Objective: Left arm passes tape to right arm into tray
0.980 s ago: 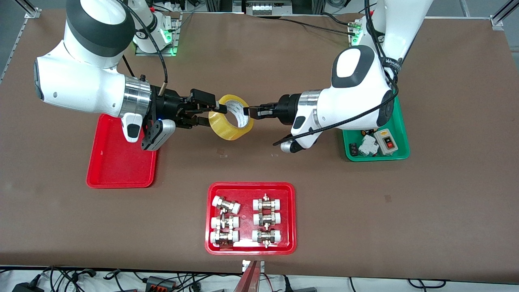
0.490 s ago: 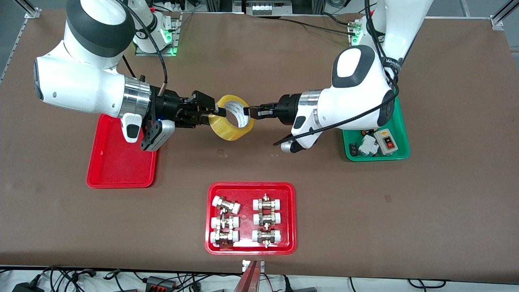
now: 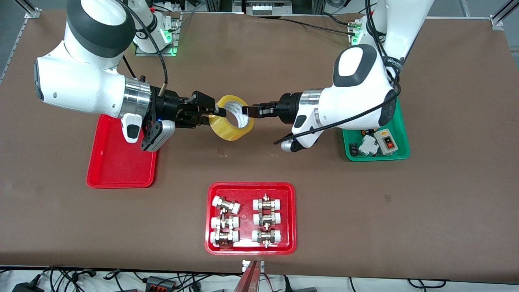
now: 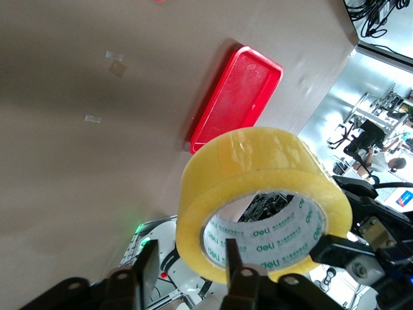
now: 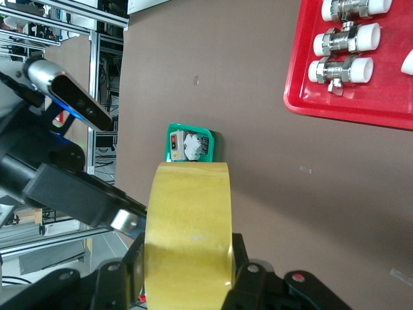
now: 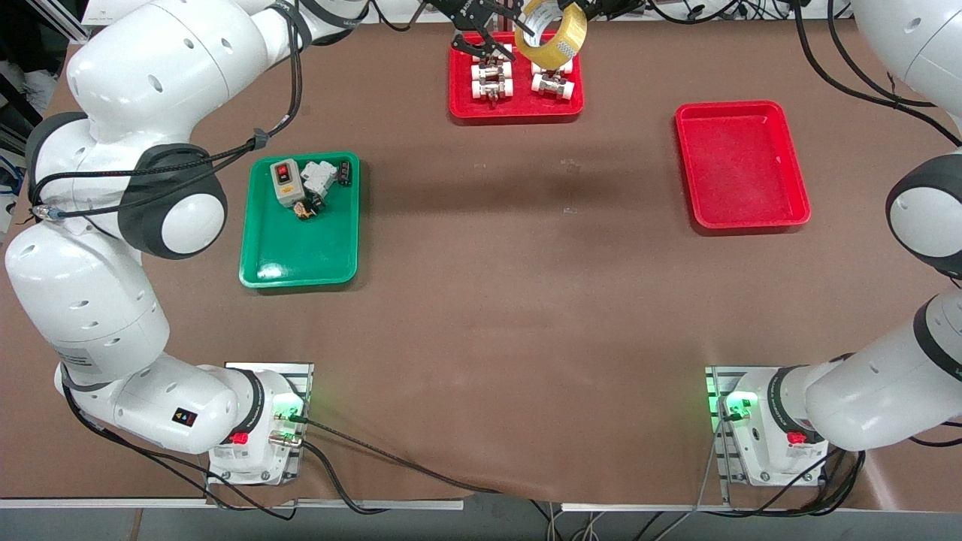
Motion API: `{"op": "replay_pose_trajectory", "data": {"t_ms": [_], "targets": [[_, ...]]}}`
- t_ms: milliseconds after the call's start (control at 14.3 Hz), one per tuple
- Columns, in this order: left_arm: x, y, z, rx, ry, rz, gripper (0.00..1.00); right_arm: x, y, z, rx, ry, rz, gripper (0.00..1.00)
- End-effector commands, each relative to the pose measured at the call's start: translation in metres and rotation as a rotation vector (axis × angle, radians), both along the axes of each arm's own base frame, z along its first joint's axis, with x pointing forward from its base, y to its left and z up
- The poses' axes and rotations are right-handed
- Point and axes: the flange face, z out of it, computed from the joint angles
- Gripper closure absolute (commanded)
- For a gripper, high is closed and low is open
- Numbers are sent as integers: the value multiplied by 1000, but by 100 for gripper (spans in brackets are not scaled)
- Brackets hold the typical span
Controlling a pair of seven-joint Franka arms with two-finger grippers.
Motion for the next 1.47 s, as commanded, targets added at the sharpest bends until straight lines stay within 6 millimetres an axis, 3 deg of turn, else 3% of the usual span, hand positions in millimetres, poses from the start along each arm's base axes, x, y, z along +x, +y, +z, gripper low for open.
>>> {"op": "replay_pose_trajectory", "data": {"t_ms": [0, 140, 280, 560, 630, 770, 980, 1190, 1400], "targets": [[6, 31, 12, -9, 37, -26, 0, 5, -4, 2, -11, -22, 5, 69], [7, 61, 24, 36, 21, -69, 0, 19, -25, -17, -28, 1, -22, 69], [-1, 91, 36, 134, -54, -182, 0, 44, -71, -53, -48, 22, -61, 67], [-15, 183, 57, 269, -150, -437, 0, 72, -212, -119, -158, 96, -102, 67], [-20, 202, 62, 320, -187, -499, 0, 75, -250, -145, -164, 151, -129, 67], [-26, 239, 69, 426, -243, -600, 0, 70, -316, -186, -133, 191, -113, 67], [-29, 287, 71, 536, -292, -658, 0, 54, -397, -247, -72, 233, -101, 67], [-38, 314, 66, 568, -389, -691, 0, 39, -435, -281, -50, 239, -72, 67], [-68, 310, 67, 635, -448, -699, 0, 24, -440, -310, -28, 259, -41, 67]]}}
